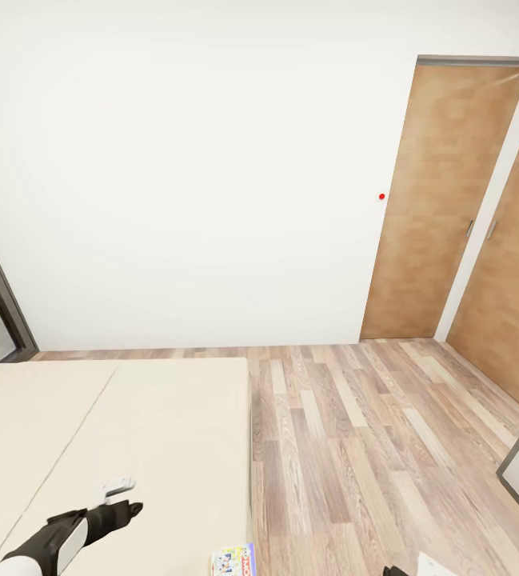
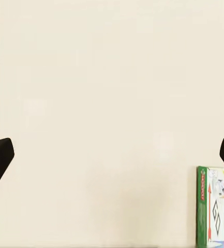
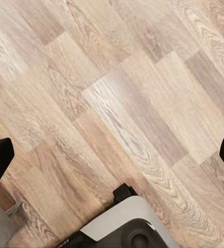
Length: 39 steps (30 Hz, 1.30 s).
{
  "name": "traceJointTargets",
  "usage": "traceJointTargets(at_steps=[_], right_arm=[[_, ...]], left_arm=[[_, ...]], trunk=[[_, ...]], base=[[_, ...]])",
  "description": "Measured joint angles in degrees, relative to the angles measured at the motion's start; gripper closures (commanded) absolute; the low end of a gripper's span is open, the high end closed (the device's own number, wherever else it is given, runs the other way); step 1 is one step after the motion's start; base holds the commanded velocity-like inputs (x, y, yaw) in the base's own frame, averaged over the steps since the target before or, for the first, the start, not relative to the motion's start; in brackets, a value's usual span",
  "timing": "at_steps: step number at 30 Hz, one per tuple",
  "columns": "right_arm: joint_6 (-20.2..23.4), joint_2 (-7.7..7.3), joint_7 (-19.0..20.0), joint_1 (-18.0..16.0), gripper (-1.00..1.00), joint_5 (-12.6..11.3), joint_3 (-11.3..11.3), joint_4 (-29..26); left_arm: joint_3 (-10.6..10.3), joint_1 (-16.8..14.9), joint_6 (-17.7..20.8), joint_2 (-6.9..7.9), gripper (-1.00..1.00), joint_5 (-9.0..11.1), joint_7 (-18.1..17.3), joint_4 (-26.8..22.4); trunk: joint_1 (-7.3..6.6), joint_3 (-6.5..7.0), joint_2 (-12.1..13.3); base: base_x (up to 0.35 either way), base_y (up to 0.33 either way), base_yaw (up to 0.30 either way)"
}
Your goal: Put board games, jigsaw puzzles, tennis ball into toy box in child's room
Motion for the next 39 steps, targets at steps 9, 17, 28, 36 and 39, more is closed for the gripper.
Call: traceJointTargets(at_steps=[9, 17, 28, 36, 39], right_arm=[[-5.2, 0.00, -0.1, 0.3, -1.00, -0.1, 3.2, 0.1], [-6.0, 0.05, -0.3, 0.4, -1.00, -0.1, 4.5, 0.3], [-6.1, 0.05, -0.3, 0.4, -1.00, -0.1, 4.8, 0.4], [-6.4, 0.08, -0.4, 0.5, -1.00, 0.0, 4.8, 0.6], [-6.5, 0.08, -0.4, 0.5, -1.00, 0.0, 4.8, 0.6]], left_arm=[[0.0, 1.0, -1.0, -0.35, -1.00, -2.1, 0.1, 0.7], [0.0, 1.5, -2.7, -0.37, -1.00, -2.2, 0.1, 0.8], [0.0, 1.6, -3.0, -0.35, -1.00, -2.3, 0.1, 0.8], [0.0, 1.6, -3.0, -0.33, -1.00, -2.3, 0.1, 0.8], [0.0, 1.6, -3.0, -0.33, -1.00, -2.3, 0.1, 0.8]], trunk=[[0.00, 0.00, 0.0], [0.00, 0.00, 0.0], [0.00, 0.00, 0.0], [0.00, 0.00, 0.0], [0.00, 0.00, 0.0]], base=[[0.000, 0.000, 0.000], [0.000, 0.000, 0.000], [0.000, -0.083, 0.000], [0.000, -0.110, 0.000], [0.000, -0.020, 0.006]])
